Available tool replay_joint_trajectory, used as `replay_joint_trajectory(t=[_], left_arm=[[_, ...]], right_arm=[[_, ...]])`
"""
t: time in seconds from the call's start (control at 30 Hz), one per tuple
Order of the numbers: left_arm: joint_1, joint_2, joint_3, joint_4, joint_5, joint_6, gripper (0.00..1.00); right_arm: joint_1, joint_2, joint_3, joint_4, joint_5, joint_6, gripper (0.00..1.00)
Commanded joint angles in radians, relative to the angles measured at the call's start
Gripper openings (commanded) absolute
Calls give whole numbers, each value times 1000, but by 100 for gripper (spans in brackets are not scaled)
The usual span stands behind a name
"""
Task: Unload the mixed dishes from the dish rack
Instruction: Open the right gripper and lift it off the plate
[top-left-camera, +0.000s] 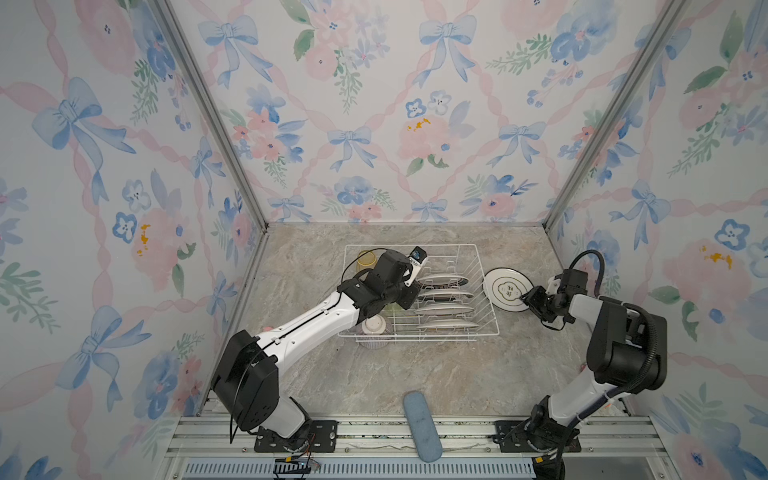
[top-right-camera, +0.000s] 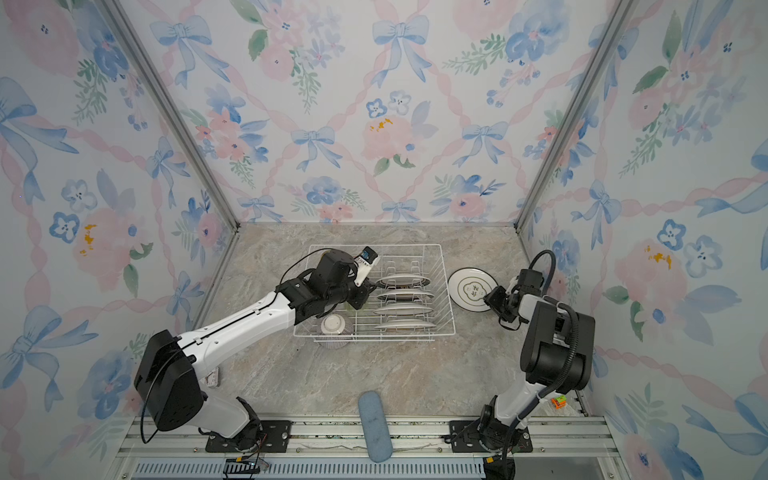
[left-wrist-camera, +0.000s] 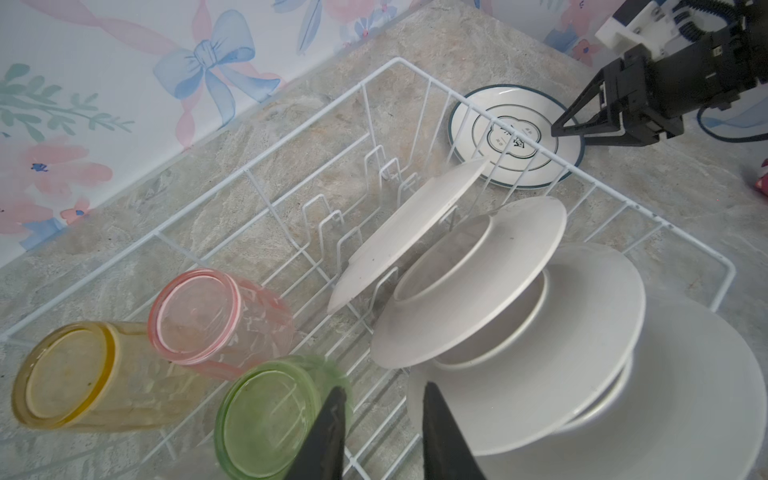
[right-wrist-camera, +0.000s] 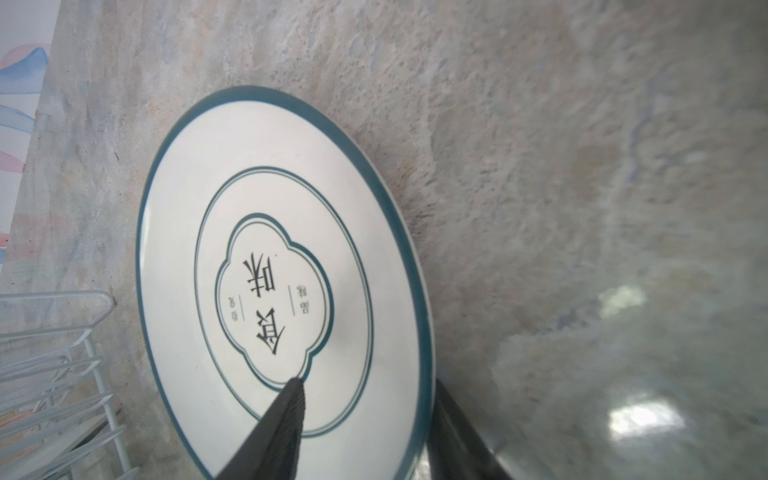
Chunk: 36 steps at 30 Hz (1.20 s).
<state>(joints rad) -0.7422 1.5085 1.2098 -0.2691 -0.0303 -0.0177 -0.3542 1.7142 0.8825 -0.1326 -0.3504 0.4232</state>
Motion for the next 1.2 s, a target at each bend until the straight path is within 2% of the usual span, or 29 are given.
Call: replay_joint_trajectory(t=[0.0, 0.13, 0.3, 0.4, 0.57, 0.6, 0.8, 1.17], left_arm=[[0, 5, 34, -30, -6, 30, 28], [-1, 16, 68, -41, -8, 54, 29], [-2, 70, 150, -75, 5, 121, 32], [-2, 116, 201, -104, 28, 180, 32], [-9, 176, 253, -123, 78, 280, 33], [-11, 191, 265, -129, 77, 295, 36], [-27, 263, 337, -152, 79, 359, 36], [-51, 387, 451, -205, 30, 419, 37]], right_arm=[[-16, -3, -20, -121, 43, -21, 52], [-29, -53, -31, -146, 44, -33, 53], [-21, -222, -21, -241, 48, -85, 56], [18, -328, 5, -326, 54, -136, 58], [133, -453, 48, -407, 85, -155, 62], [157, -469, 64, -429, 99, -161, 62], [237, -529, 116, -473, 125, -166, 65], [239, -579, 121, -487, 127, -178, 66]])
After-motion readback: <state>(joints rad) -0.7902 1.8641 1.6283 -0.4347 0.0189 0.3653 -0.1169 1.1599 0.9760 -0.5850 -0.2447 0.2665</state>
